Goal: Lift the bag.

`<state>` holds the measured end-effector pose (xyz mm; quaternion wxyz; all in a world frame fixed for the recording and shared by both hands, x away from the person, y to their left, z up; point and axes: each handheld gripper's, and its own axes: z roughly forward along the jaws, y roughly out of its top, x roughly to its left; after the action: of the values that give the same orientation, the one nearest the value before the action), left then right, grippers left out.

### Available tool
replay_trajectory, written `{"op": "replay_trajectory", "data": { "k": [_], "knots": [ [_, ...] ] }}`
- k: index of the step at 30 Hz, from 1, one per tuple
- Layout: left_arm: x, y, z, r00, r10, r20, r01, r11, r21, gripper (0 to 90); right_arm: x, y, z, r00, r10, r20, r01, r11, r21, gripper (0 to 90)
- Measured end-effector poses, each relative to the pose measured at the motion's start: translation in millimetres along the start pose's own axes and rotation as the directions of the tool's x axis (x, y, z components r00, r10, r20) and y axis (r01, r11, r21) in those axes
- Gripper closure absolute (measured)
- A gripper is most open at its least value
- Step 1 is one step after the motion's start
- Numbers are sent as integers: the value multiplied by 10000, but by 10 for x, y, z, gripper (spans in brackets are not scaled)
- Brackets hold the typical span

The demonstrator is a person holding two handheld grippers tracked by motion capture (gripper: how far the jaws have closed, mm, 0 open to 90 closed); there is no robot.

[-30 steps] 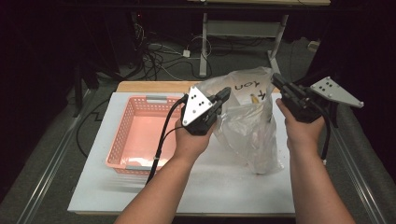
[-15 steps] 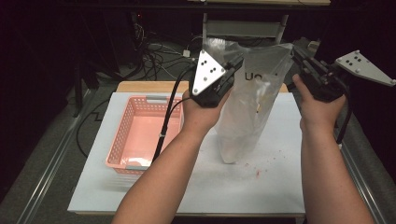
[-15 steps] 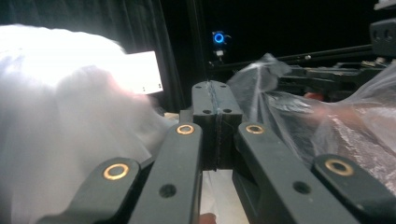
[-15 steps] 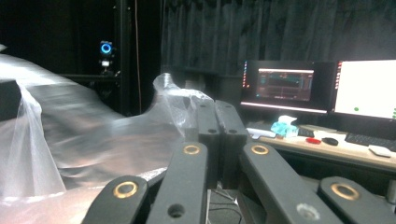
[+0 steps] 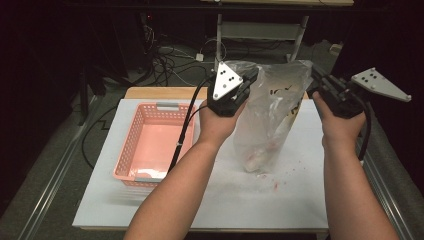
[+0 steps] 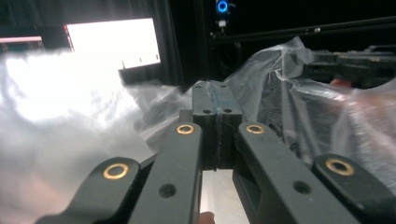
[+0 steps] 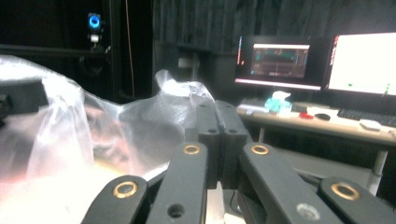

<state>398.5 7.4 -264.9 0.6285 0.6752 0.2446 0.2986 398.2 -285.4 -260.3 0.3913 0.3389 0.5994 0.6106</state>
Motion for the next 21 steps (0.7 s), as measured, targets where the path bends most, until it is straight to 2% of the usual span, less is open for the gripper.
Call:
{"op": "replay_trajectory", "data": {
  "k": [4, 5, 9, 11, 13, 14, 19, 21],
  "knots": [
    [37, -56, -51, 9999, -131, -54, 133, 9995, 271, 867, 20, -142, 0, 9999, -24, -141, 29, 9994, 331, 900],
    [44, -62, -76, 9997, -235, -22, 236, 9992, 329, 818, 26, -162, -1, 9999, 20, -169, -14, 9994, 360, 900],
    [56, -97, -233, 10000, -53, 25, 52, 9987, 517, 696, 41, -182, -28, 9995, -71, -320, 87, 9986, 516, 900],
    [55, -125, -342, 9998, -48, 205, 35, 9979, 652, 619, 48, -164, -70, 9990, -44, -444, 66, 9988, 490, 847],
    [46, -158, -462, 9999, -31, 150, 18, 9966, 819, 547, 56, -143, -135, 9985, -76, -541, 95, 9994, 348, 809],
    [39, -185, -531, 9999, -16, 103, 8, 9972, 748, 509, 69, -134, -169, 9985, -4, -548, 20, 9996, 293, 776],
    [38, -339, -785, 9988, -365, 335, 329, 9942, 1025, 434, 94, -139, -351, 9976, -61, -695, 77, 9997, 226, 690],
    [39, -432, -853, 9985, -482, 242, 452, 9927, 1116, 417, 106, -167, -425, 9971, -87, -756, 109, 9995, 284, 672]
  ]
}}
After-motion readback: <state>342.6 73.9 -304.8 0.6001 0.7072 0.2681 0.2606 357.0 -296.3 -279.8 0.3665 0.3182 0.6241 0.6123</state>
